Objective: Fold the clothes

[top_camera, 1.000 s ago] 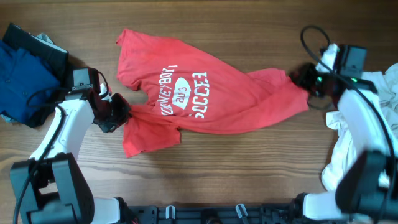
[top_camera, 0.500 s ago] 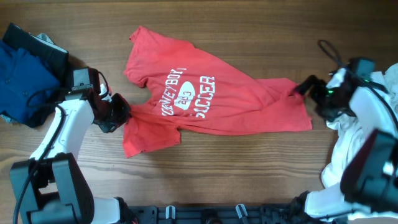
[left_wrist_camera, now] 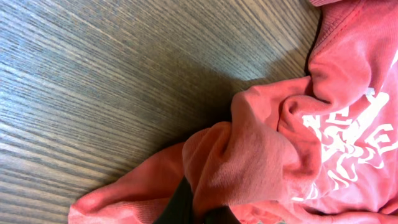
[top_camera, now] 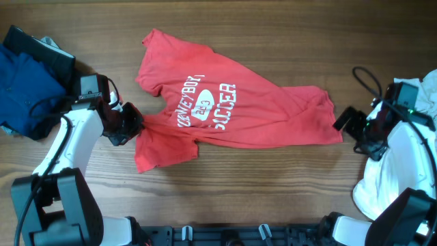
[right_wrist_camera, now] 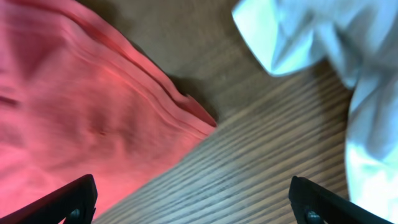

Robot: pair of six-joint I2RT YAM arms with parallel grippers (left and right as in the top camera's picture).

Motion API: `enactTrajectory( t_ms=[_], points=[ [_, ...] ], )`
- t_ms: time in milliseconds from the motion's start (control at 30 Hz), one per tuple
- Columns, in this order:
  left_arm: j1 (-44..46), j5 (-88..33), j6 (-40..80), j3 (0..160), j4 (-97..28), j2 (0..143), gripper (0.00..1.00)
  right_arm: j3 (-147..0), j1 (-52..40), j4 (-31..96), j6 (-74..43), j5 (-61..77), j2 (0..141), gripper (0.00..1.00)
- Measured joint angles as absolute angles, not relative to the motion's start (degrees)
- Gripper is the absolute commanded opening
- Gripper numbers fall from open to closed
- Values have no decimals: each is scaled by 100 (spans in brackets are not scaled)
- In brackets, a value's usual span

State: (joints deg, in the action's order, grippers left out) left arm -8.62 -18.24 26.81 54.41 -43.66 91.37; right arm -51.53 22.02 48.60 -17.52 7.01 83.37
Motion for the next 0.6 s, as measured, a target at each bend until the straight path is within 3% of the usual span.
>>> enactTrajectory(
  t_ms=[200, 400, 600],
  points=[
    [-862, -1824, 2679, 5441, -4366, 9137, 5, -4652, 2202, 4130, -1776, 696, 8340, 99],
    [-860, -1824, 2679, 5441, -4368, 9137, 6, -4073, 2202, 3262, -1793, 801, 8342, 89],
    [-862, -1826, 2681, 5441, -4394, 9137, 7, -3570, 2202, 2261, -1809, 1157, 8350, 73]
  ],
)
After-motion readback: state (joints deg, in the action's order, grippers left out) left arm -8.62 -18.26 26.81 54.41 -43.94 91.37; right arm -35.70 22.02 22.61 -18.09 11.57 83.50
